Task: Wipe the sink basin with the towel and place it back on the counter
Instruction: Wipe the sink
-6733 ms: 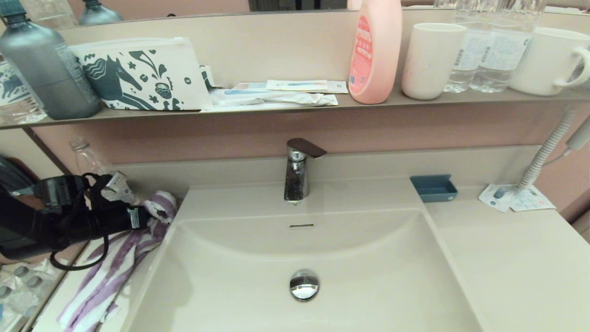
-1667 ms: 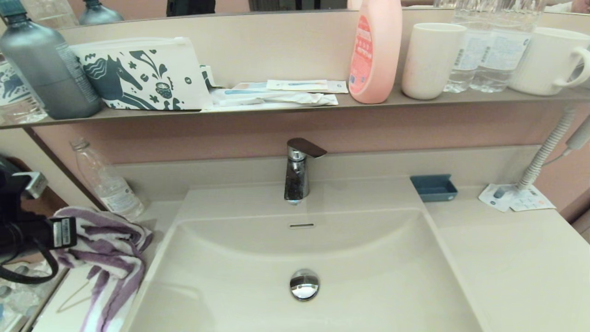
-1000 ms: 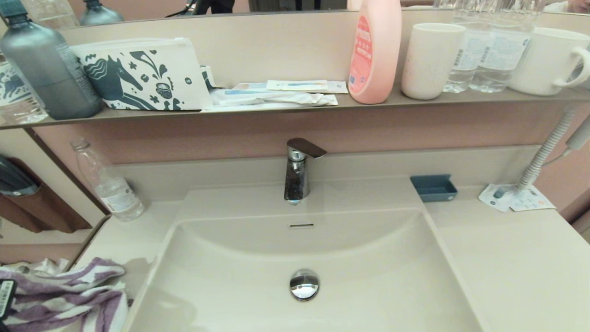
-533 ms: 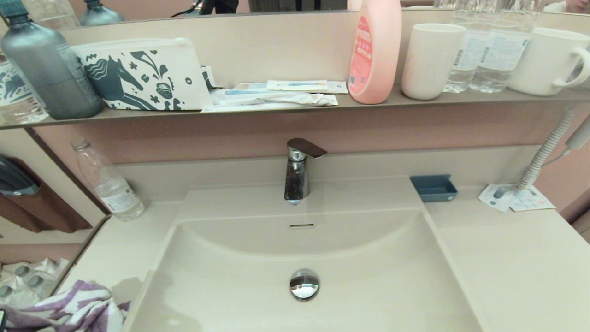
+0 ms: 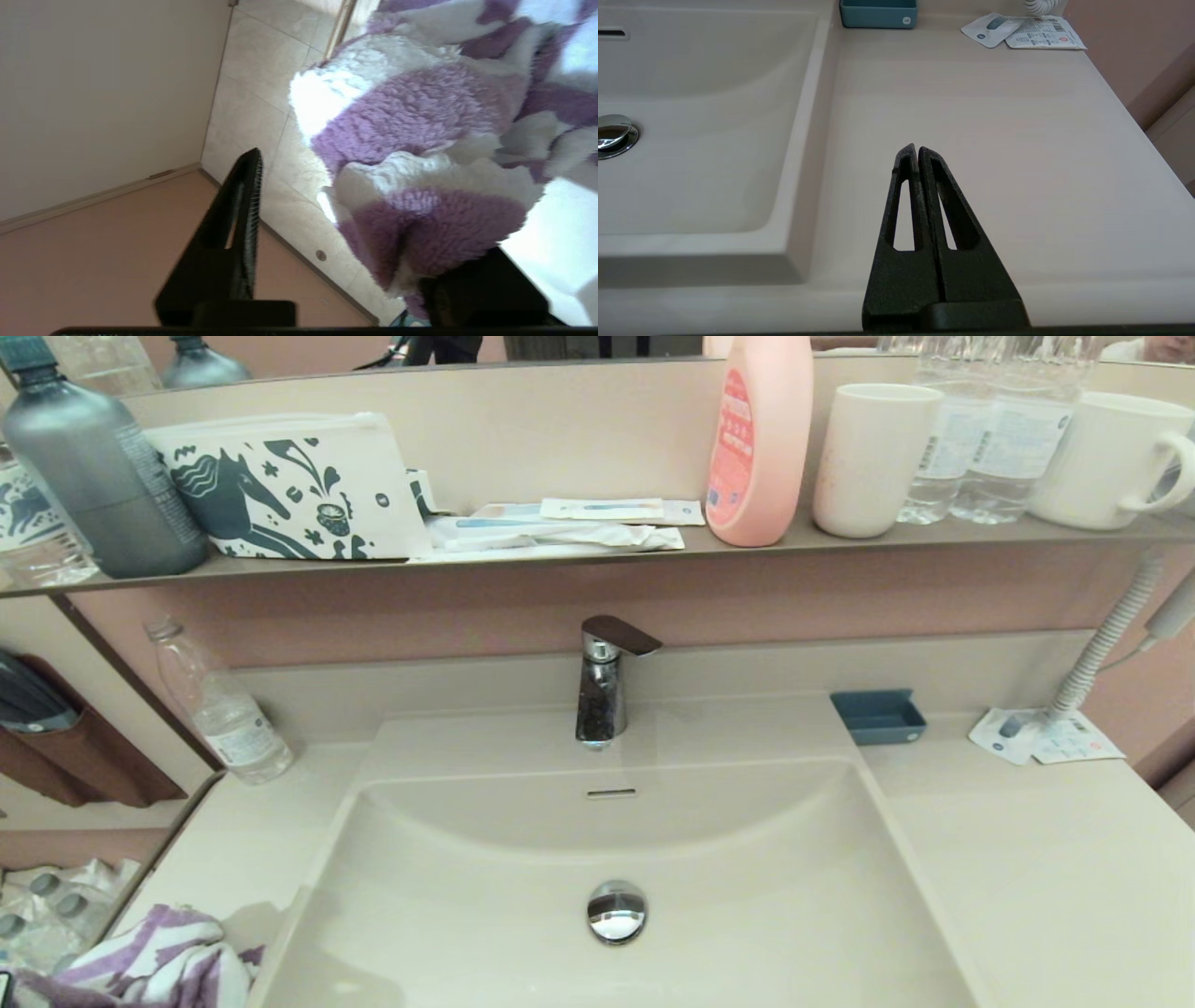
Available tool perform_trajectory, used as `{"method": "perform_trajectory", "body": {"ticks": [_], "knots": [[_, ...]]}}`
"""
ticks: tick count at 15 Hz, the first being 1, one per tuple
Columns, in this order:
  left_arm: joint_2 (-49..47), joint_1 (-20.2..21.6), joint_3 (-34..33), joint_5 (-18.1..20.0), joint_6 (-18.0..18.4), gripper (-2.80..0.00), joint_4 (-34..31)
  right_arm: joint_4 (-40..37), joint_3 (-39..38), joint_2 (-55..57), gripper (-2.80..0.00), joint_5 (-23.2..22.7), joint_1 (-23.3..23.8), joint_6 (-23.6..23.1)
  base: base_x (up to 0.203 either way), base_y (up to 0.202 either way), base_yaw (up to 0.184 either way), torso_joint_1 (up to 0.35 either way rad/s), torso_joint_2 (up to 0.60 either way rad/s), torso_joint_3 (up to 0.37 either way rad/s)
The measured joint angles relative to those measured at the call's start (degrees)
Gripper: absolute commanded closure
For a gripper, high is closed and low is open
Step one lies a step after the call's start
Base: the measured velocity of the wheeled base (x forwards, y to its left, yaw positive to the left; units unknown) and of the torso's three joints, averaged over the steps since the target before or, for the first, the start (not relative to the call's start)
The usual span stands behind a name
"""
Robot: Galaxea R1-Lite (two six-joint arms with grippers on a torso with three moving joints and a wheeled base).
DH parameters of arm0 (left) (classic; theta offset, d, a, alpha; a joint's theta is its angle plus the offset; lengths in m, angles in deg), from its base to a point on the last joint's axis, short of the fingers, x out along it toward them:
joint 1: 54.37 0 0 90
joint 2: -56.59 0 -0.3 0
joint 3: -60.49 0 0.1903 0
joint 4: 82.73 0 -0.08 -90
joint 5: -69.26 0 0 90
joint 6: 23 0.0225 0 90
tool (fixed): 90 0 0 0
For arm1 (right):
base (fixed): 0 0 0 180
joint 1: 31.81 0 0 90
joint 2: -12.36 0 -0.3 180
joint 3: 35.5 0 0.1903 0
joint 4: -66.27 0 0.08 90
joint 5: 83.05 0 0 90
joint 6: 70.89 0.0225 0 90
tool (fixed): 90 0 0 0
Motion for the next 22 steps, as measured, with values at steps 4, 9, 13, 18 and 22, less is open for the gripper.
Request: {"method": "perform_trajectory", "body": {"ticks": [4,9,13,18,22], "knots": [[1.67,6.48,2.97,-0.36,10.87,-2.80,0.30,0.00,0.00,0.00,0.00,0.00,0.00,0.00,0.000,0.000,0.000,0.000,0.00,0.000],[5.14,10.47,10.03,-0.21,19.76,-2.80,0.88,0.00,0.00,0.00,0.00,0.02,-0.02,0.00,0.000,0.000,0.000,0.000,0.00,0.000],[6.94,10.58,9.78,-0.16,20.85,-2.80,-0.46,-0.02,0.00,0.00,0.00,0.00,0.00,0.00,0.000,0.000,0.000,0.000,0.00,0.000],[7.08,10.63,9.69,9.13,18.62,-2.80,-14.71,-0.02,0.00,0.00,0.00,0.00,-0.02,0.00,0.000,0.000,0.000,0.000,0.00,0.000],[5.69,11.19,9.57,22.49,17.33,-2.80,-17.18,-0.02,0.00,0.00,0.00,0.00,0.00,0.00,0.000,0.000,0.000,0.000,0.00,0.000]]}}
